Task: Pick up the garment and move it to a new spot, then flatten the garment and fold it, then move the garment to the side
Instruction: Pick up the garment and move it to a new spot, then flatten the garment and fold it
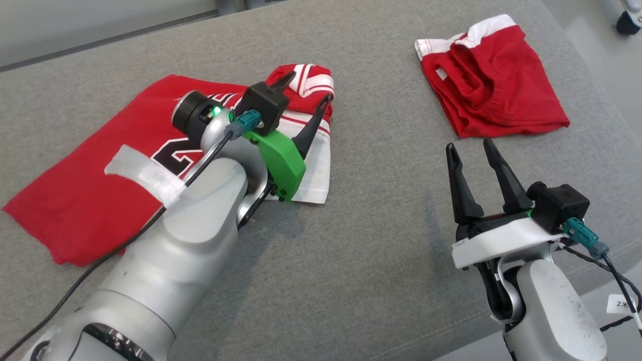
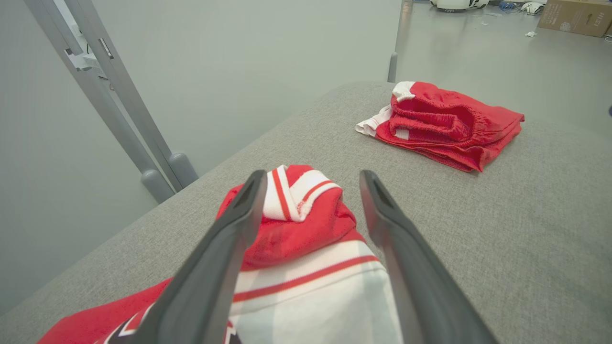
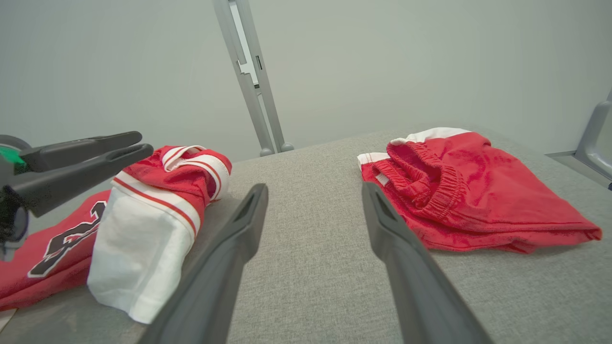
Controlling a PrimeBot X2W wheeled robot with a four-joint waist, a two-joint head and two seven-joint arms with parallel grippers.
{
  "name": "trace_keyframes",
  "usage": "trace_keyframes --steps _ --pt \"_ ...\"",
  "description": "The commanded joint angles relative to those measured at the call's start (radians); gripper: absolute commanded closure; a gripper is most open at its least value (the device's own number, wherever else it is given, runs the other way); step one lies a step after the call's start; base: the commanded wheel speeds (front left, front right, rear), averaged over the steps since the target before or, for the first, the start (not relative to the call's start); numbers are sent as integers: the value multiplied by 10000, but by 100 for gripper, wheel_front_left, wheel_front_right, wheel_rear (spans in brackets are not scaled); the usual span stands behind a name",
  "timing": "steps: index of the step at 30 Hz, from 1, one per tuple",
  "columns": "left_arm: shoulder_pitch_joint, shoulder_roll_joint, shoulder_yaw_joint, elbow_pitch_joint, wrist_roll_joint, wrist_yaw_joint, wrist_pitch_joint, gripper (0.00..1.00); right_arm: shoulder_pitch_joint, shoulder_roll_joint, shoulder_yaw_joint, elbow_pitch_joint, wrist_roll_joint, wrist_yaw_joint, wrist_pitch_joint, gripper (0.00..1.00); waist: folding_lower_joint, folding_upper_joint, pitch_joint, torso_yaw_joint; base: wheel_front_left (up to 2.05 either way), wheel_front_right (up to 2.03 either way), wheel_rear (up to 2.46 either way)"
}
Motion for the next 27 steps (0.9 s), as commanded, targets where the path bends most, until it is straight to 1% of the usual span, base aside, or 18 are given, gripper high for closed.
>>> trace_keyframes --steps 1,4,7,11,13,20,27 --pt "372 77 92 67 -195 68 -57 0 157 -27 -52 33 -103 -7 -32 0 -1 -1 -719 785 0 0 0" --pt "948 103 293 215 -558 111 -48 0 337 -26 -175 68 -200 -7 20 0 -1 -1 -992 1114 0 0 0" --pt "1485 89 427 389 -921 145 -10 0 437 -27 -262 11 -247 -7 97 0 -1 -1 -1184 1292 0 0 0" --pt "1940 -45 658 563 -1454 110 6 0 516 -27 -307 -109 -248 -7 168 0 -1 -1 -1279 1282 0 0 0" --pt "2000 -69 699 591 -1553 98 1 0 524 -26 -314 -140 -257 -7 185 0 -1 -1 -1278 1233 0 0 0" --pt "1938 -205 1058 753 -2316 28 -27 0 479 -23 -350 -339 -234 -7 243 0 -1 -1 -1086 624 0 0 0" --pt "1564 -224 1175 1286 -2706 -7 71 0 441 -20 -424 -426 -199 -7 214 0 -1 -1 -734 -60 0 0 0"
